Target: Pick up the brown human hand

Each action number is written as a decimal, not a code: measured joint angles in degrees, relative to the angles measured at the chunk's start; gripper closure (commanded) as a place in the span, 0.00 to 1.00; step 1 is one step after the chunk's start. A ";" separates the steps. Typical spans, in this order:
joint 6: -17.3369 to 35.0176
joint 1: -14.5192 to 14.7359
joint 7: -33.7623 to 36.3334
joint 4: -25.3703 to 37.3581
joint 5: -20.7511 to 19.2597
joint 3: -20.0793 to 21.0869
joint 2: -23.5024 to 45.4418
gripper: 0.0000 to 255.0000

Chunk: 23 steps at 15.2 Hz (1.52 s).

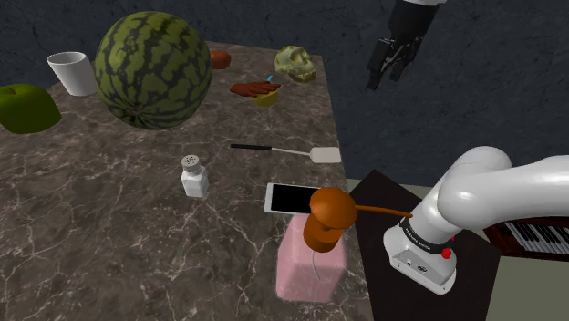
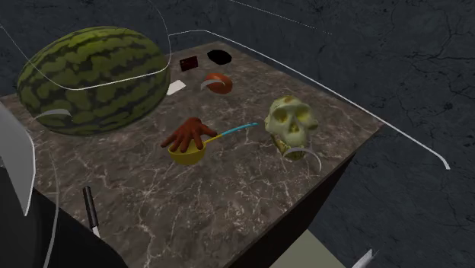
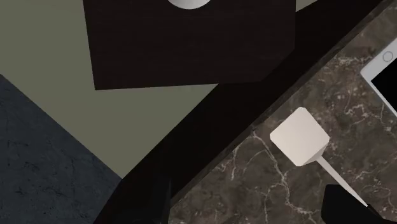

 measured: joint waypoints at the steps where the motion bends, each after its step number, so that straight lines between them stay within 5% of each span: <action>1: 0.00 0.00 0.00 0.00 0.00 0.00 0.00 0.00; 12: 5.48 2.58 -11.24 13.95 6.09 -6.47 25.18 0.00; 23: 0.38 3.40 -22.58 41.04 17.19 -9.07 55.94 0.00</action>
